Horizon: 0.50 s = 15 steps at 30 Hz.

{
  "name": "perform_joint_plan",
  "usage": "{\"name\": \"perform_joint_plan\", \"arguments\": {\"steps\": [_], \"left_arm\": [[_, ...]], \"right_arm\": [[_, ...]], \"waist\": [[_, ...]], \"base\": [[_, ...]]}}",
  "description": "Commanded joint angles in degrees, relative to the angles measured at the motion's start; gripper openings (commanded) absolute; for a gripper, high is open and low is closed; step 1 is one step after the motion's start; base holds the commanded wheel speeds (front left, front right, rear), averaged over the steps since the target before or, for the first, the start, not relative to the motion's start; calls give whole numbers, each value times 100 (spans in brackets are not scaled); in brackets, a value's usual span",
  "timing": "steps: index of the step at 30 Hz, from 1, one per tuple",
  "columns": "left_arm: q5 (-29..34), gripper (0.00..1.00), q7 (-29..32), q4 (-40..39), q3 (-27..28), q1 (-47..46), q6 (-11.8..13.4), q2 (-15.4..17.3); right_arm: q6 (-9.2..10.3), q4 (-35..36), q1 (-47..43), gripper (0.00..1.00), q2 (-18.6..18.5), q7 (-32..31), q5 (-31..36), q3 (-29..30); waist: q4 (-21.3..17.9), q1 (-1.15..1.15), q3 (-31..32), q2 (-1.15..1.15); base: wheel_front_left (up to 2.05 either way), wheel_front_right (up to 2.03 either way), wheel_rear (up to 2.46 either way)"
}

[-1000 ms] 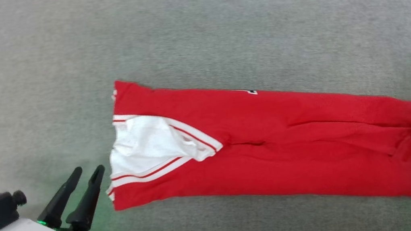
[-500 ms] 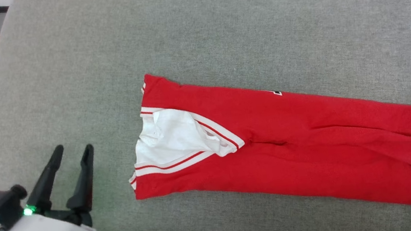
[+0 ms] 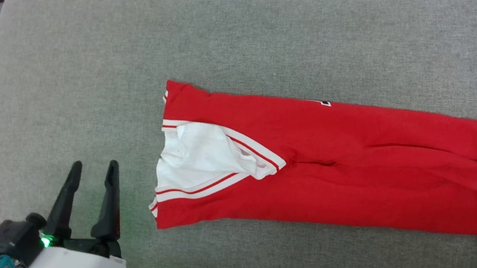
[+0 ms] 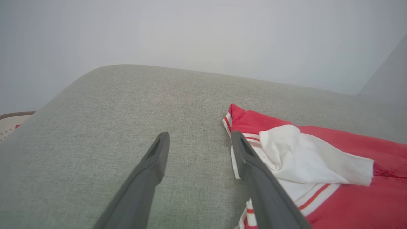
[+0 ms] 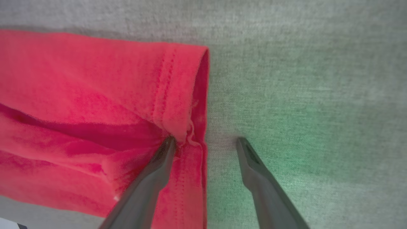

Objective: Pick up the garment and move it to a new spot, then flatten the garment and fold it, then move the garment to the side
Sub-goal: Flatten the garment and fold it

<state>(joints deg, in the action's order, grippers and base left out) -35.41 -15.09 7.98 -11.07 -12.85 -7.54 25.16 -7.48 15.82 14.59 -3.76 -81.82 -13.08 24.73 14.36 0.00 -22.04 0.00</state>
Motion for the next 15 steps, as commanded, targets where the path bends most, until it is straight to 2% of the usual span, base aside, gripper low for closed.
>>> {"name": "perform_joint_plan", "arguments": {"steps": [1,2,3,10,15], "left_arm": [[-24,100,-2,34,-2,-35,13,-19],[-15,100,-3,49,-5,-39,13,-13],[4,100,-3,57,-4,-42,13,-4],[31,100,-2,49,175,30,13,19],[36,100,-2,-59,380,150,13,55]], "right_arm": [[-2,-281,-40,49,121,106,-48,-175],[-2,-340,-23,12,140,201,-88,-206],[-2,-395,-4,0,149,279,-100,-217],[0,-581,163,0,109,768,-227,-192],[1,-457,324,0,76,1195,-251,-19]], "waist": [[-2,0,-12,0],[-9,0,-14,0],[-18,0,-17,0],[-203,0,-4,0],[-445,0,-50,0]], "base": [[0,0,0],[0,0,0],[0,0,0],[0,0,0],[0,0,0]]}}
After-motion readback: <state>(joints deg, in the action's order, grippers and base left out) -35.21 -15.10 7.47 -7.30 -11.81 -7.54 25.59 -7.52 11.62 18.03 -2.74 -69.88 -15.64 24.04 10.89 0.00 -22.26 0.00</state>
